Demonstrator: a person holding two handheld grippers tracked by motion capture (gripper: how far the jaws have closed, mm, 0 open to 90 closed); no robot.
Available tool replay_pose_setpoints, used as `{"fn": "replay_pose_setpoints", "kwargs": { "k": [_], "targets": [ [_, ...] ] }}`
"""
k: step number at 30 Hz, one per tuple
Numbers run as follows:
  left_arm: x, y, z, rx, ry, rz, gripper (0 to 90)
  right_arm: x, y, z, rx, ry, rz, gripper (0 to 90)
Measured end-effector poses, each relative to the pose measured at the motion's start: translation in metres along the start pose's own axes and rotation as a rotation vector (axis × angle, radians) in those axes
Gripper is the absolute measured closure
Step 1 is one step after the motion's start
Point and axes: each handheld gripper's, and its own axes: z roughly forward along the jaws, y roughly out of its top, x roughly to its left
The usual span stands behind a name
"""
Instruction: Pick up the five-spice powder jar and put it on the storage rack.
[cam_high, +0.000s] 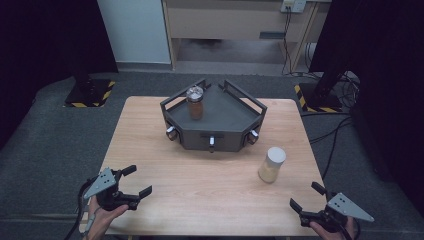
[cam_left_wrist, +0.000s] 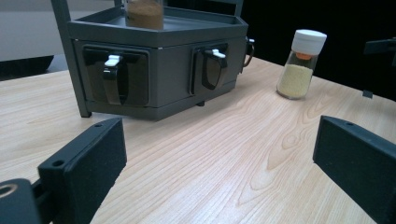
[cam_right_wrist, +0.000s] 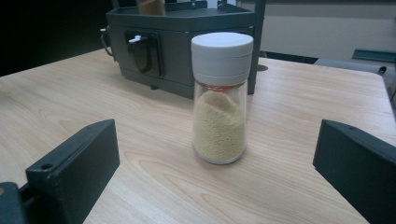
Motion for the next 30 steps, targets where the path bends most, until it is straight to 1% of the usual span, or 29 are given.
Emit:
{"fn": "replay_pose_setpoints", "kwargs": {
  "k": [2,5,9,11,15,17,24,30],
  "targets": [
    [0.0002,0.0006,-0.0009,0.002,0.004,0.008,1.5,0.0006,-0.0003,-0.0002,-0.004,-0.006,-0.002,1.0],
    [-0.0003,-0.0005,-0.0030,-0.009,0.016,0.012,1.5,0.0015,-0.0004,-0.0004,-0.005,-0.013,-0.003,1.0],
    [0.0005,-0.0005,-0.0021,0.007,0.019,0.021,1.3,0.0019,-0.0007,-0.0006,-0.006,-0.021,-0.002,1.1],
    [0.0023,-0.0012,-0.0016,0.001,0.002,0.022,1.3,0.0023,-0.0009,-0.0008,-0.006,-0.027,0.002,1.1],
    [0.0041,-0.0009,-0.0016,-0.017,-0.037,0.046,1.3,0.0032,-0.0013,-0.0016,-0.009,-0.039,0.003,1.1],
    [0.0039,-0.0010,-0.0021,-0.024,-0.049,0.052,1.2,0.0028,-0.0018,-0.0017,-0.012,-0.041,0.005,1.1],
    [0.0048,-0.0029,-0.0036,-0.044,-0.058,0.035,1.2,0.0027,-0.0016,-0.0015,-0.007,-0.047,0.010,1.2],
    [0.0051,-0.0025,-0.0033,-0.037,-0.059,0.035,1.3,0.0034,-0.0017,-0.0014,-0.006,-0.055,0.015,1.4]
  ]
}}
